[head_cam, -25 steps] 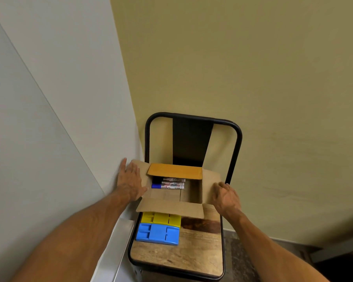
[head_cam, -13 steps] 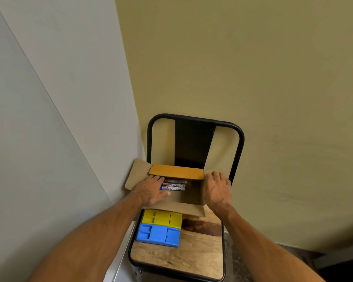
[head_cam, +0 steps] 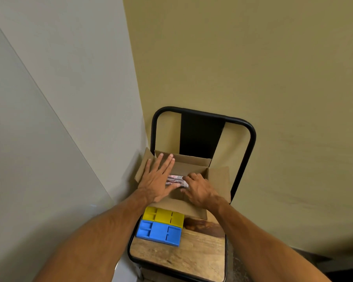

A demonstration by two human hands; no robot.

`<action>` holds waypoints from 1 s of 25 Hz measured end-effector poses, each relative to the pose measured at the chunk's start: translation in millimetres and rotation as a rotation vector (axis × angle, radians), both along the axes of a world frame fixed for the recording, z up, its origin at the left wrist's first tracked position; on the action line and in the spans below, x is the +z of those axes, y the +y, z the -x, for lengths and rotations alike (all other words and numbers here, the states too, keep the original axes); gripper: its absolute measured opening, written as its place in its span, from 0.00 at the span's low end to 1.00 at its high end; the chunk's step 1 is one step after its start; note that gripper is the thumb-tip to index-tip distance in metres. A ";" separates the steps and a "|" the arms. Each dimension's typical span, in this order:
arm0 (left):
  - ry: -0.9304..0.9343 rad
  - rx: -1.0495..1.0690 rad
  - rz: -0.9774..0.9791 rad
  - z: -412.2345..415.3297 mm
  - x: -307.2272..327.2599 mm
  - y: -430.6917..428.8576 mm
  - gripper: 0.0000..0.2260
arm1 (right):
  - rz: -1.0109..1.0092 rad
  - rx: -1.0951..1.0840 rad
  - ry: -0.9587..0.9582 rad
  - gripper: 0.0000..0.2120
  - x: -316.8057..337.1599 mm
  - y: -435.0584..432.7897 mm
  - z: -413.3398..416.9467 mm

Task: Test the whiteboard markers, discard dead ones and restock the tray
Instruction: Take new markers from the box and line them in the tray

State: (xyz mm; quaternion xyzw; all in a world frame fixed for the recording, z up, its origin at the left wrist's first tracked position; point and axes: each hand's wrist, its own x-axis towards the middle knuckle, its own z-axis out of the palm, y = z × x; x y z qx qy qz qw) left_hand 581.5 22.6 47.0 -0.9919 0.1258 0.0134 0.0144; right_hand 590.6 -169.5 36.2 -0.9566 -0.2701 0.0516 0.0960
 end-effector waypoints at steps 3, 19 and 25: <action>-0.037 -0.010 -0.005 -1.7 -5.9 4.1 0.44 | 0.099 -0.064 0.215 0.34 -16.0 14.0 -16.3; -0.097 0.027 -0.001 -4.1 -23.8 8.4 0.47 | 0.289 0.094 0.087 0.36 -73.5 48.2 -56.5; -0.083 0.049 -0.027 -3.2 -25.8 8.7 0.46 | 0.383 0.149 0.043 0.32 -81.2 51.9 -55.3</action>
